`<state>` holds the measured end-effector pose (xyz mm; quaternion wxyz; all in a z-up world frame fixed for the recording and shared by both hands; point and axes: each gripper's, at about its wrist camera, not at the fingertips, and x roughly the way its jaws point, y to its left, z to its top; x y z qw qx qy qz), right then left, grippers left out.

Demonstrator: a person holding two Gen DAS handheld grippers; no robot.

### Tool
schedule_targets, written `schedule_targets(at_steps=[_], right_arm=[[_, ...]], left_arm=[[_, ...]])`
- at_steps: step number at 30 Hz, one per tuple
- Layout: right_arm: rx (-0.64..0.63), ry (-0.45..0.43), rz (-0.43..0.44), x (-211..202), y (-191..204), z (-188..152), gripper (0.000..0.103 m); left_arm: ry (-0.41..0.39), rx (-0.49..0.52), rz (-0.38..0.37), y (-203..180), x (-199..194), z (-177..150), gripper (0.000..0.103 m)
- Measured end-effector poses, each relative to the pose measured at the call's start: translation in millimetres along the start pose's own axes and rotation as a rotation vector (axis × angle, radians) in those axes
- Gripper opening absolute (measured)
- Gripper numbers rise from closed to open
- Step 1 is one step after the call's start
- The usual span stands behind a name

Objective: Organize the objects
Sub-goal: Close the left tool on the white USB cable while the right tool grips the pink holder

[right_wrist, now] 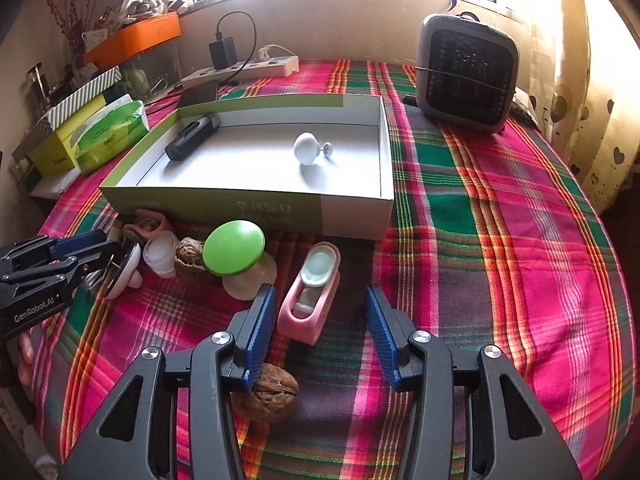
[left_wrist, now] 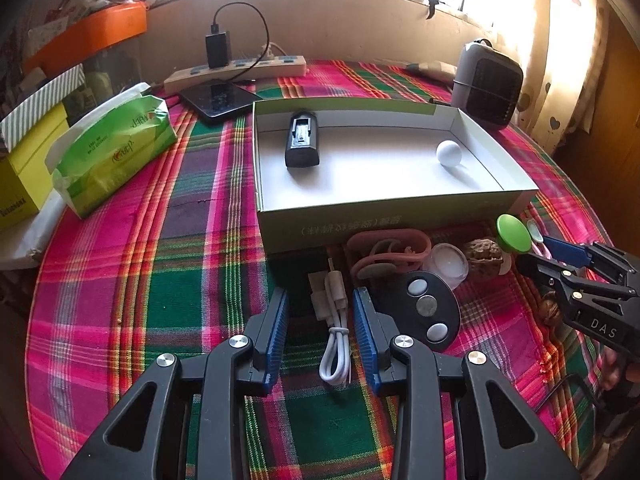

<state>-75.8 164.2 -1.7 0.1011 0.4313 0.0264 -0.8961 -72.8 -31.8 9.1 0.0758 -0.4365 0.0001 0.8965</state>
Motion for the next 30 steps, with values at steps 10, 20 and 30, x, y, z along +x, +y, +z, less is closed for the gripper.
schedule_targets(at_steps=[10, 20, 30], right_arm=[[-0.013, 0.003, -0.02, 0.5, 2.5, -0.5, 0.047], [-0.034, 0.0, -0.024, -0.2, 5.3, -0.9, 0.036], [-0.052, -0.002, -0.02, -1.1, 8.5, -1.2, 0.019]], left_arm=[[-0.006, 0.021, 0.029, -1.2, 0.2, -1.7, 0.022], [-0.008, 0.013, 0.03, 4.5, 0.6, -0.6, 0.017], [-0.007, 0.014, 0.032, 4.1, 0.3, -0.4, 0.017]])
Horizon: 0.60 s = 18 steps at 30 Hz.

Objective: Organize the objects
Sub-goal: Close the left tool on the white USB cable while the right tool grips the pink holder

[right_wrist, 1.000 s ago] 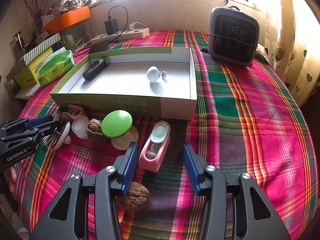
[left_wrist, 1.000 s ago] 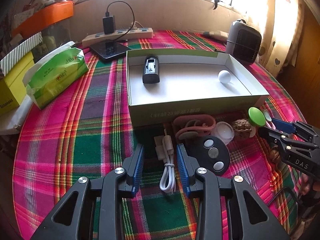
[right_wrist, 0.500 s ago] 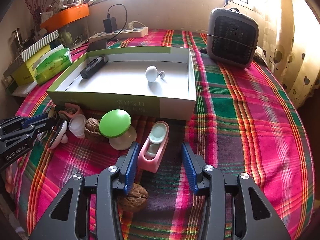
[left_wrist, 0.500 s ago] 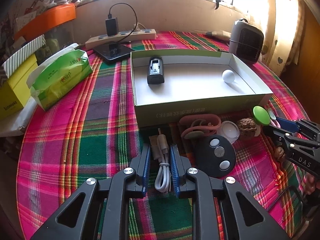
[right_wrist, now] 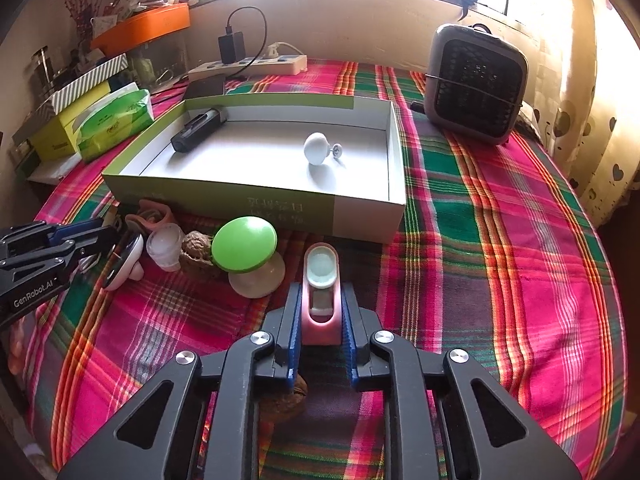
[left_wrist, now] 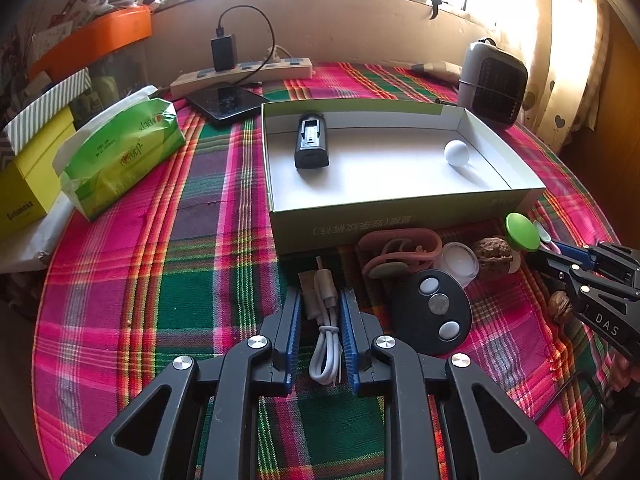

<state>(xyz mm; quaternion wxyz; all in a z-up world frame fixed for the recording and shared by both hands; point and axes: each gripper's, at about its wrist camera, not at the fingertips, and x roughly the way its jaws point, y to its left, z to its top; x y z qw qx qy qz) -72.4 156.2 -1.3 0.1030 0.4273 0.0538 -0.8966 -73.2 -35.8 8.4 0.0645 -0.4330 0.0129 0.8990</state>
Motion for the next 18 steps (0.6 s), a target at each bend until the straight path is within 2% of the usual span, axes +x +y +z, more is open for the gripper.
schedule_targets(at_steps=[18], right_arm=[[0.02, -0.017, 0.01, -9, -6, 6, 0.018]], left_arm=[[-0.018, 0.01, -0.02, -9, -11, 7, 0.017]])
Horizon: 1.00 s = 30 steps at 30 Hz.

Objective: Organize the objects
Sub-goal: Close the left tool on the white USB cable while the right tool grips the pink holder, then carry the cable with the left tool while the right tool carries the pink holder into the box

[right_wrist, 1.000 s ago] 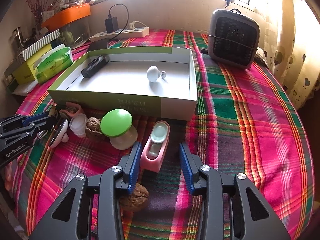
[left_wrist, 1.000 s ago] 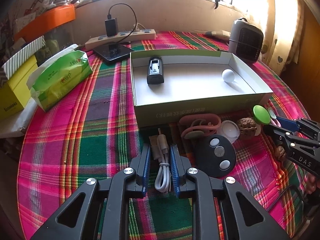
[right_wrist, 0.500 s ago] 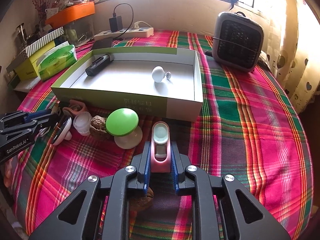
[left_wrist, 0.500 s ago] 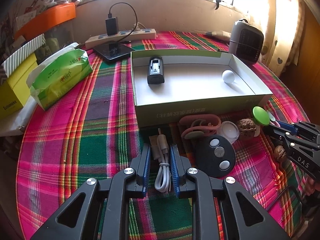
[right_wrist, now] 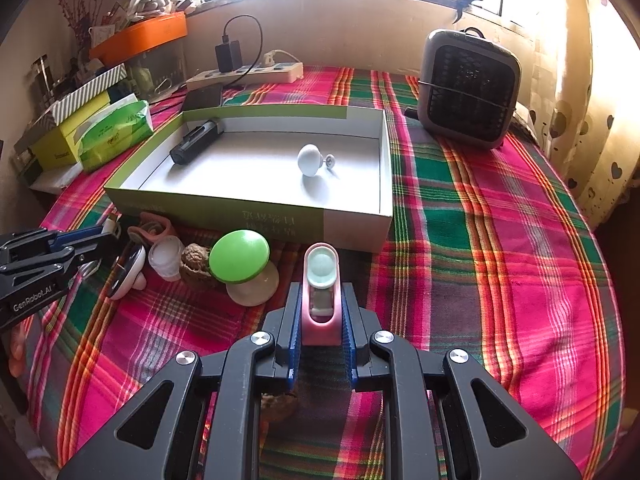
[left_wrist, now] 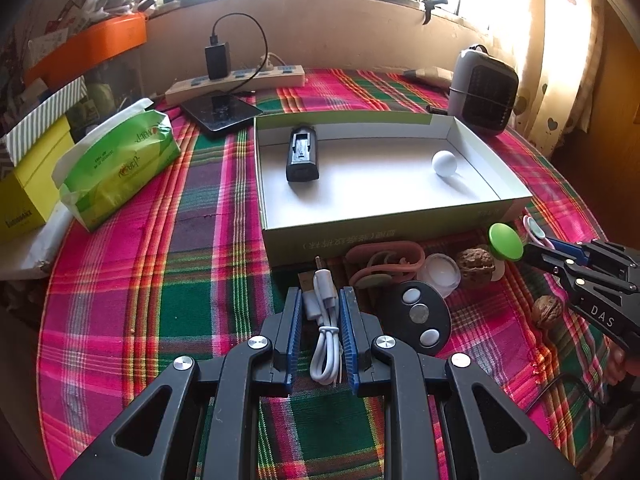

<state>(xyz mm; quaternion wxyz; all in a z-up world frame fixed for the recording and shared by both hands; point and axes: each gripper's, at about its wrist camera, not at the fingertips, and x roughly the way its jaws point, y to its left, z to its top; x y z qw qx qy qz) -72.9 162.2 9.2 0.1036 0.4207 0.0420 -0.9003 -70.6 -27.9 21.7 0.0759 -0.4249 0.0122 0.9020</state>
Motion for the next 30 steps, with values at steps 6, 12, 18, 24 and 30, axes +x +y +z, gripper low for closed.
schedule_targets(at_steps=[6, 12, 18, 24, 30], right_arm=[[0.007, -0.017, 0.013, -7, -4, 7, 0.018], [0.013, -0.027, 0.033, -10, -8, 19, 0.018], [0.019, -0.044, 0.042, -11, -14, 36, 0.018], [0.015, -0.045, 0.043, -4, -19, 56, 0.018], [0.009, -0.024, 0.053, 12, -23, 77, 0.018]], left_arm=[[-0.019, 0.007, -0.013, -3, -8, 12, 0.017], [-0.026, 0.016, -0.025, -7, -7, 27, 0.017], [-0.032, 0.032, -0.047, -13, 1, 48, 0.017], [-0.02, 0.028, -0.071, -17, 17, 70, 0.017], [-0.002, 0.031, -0.066, -18, 38, 90, 0.017]])
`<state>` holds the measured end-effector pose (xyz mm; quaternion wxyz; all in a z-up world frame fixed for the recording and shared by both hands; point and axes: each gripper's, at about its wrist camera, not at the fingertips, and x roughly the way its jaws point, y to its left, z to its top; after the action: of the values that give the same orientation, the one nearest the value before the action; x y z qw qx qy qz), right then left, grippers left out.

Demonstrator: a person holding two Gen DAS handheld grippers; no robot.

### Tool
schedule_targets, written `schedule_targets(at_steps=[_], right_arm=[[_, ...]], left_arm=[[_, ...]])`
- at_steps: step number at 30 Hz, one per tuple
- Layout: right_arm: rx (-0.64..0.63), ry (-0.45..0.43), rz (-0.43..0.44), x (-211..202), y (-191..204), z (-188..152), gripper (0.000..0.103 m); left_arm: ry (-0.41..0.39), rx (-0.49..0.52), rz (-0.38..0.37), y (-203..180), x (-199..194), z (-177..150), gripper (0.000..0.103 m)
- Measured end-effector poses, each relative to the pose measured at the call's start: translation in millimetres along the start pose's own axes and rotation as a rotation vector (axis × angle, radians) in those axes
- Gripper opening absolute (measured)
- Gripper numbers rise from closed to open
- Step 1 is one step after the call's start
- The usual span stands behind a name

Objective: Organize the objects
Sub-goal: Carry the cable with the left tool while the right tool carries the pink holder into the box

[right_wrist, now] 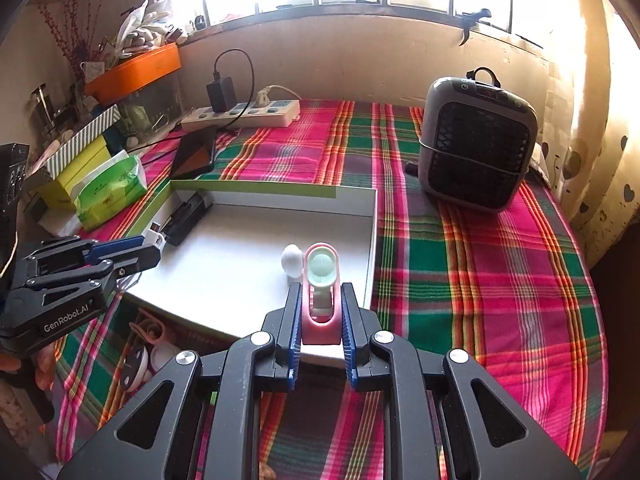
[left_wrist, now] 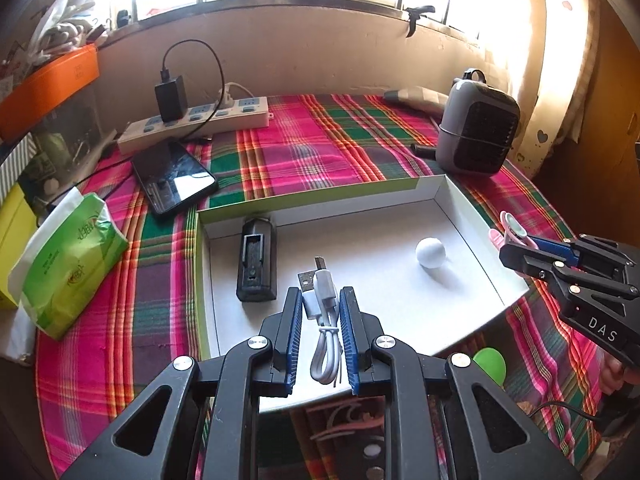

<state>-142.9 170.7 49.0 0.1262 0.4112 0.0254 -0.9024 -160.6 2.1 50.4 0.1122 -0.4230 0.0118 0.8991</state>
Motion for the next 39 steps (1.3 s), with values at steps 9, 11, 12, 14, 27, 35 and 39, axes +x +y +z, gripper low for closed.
schedule_targets(at_steps=[9, 11, 12, 14, 27, 35, 39], right_arm=[[-0.002, 0.026, 0.018, 29, -3, 25, 0.018], [-0.005, 0.036, 0.015, 36, -2, 29, 0.018], [-0.007, 0.04, 0.012, 39, -2, 30, 0.018], [-0.003, 0.048, 0.009, 45, -2, 32, 0.018], [0.014, 0.086, 0.005, 72, -10, 41, 0.018], [0.02, 0.1, 0.005, 81, -11, 41, 0.018], [0.02, 0.096, 0.009, 82, -12, 42, 0.019]], left_arm=[[0.024, 0.013, 0.02, 0, 28, 24, 0.017], [0.035, 0.012, 0.021, 2, 34, 26, 0.017], [0.036, 0.013, 0.022, 2, 37, 28, 0.017], [0.043, 0.014, 0.024, 2, 41, 30, 0.017], [0.078, 0.009, 0.038, 7, 65, 35, 0.017], [0.08, 0.01, 0.045, 7, 71, 37, 0.017], [0.081, 0.011, 0.048, 6, 72, 38, 0.017]])
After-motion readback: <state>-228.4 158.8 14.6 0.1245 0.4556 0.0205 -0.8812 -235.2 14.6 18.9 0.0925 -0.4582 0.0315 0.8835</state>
